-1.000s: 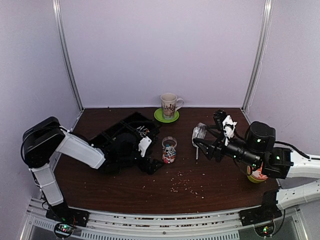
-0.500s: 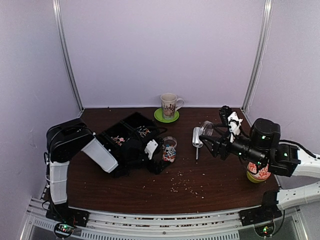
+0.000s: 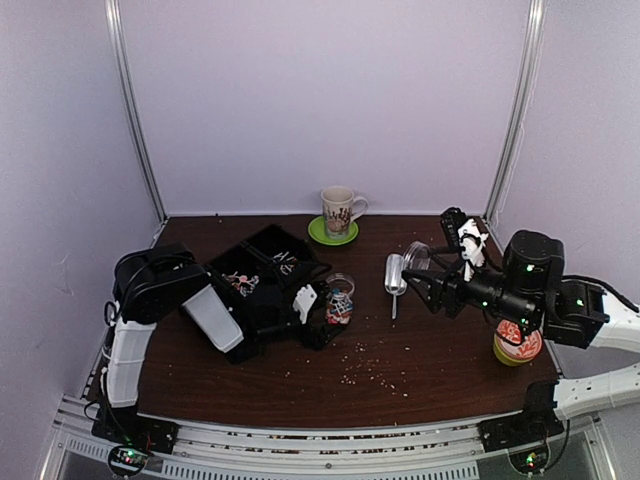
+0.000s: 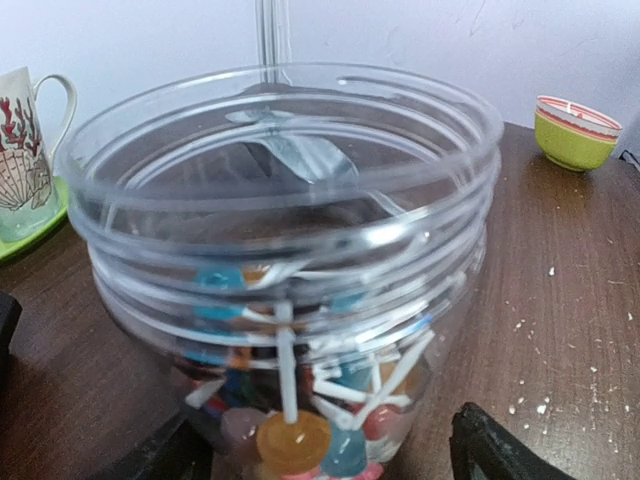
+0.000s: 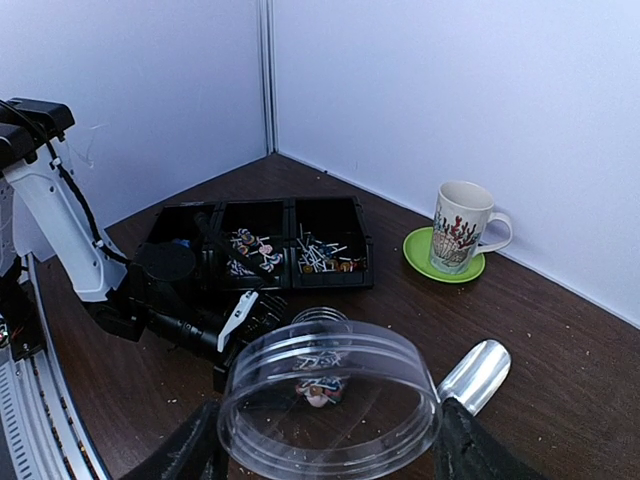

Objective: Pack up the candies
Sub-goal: Hold the packing bottle at the center of the board.

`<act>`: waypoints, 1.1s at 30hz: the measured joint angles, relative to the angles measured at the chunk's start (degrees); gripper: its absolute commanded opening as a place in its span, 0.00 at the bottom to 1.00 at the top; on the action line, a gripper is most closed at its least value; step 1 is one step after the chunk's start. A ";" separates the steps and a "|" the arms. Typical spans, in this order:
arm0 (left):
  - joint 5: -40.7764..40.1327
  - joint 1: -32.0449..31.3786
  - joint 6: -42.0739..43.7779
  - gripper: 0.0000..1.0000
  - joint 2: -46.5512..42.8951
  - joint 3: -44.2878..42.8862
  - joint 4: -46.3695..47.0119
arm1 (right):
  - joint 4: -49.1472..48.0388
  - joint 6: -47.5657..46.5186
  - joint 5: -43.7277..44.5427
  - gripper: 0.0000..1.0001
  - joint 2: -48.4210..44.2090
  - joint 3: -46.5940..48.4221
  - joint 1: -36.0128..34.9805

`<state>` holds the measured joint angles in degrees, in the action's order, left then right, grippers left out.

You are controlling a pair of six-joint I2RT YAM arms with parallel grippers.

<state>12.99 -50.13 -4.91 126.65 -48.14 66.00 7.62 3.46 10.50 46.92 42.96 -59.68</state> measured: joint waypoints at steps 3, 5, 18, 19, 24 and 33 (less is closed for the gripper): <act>1.07 0.00 0.04 0.72 1.01 -0.55 1.53 | 1.68 0.24 0.00 0.63 0.13 0.48 0.00; 1.75 0.02 0.13 0.68 1.70 -0.96 2.12 | 3.21 0.66 -0.02 0.63 0.57 1.57 0.00; 9.66 0.04 -0.57 0.62 3.65 -2.08 4.66 | 12.76 0.94 -1.55 0.62 5.57 9.70 0.00; 10.60 0.04 -0.76 0.62 3.89 -2.43 4.66 | 13.97 0.83 -1.81 0.62 6.21 10.51 0.00; 13.66 -0.90 -0.96 0.64 4.52 -3.91 4.00 | 19.65 0.13 -3.30 0.62 9.09 14.10 0.00; 17.27 -5.77 -0.07 0.76 5.07 -7.23 1.27 | 30.08 -0.50 -4.70 0.64 13.70 17.97 0.00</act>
<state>30.26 -55.90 -4.97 131.72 -55.37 67.26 37.69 2.96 5.80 60.62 60.93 -59.68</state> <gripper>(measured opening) 0.709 0.662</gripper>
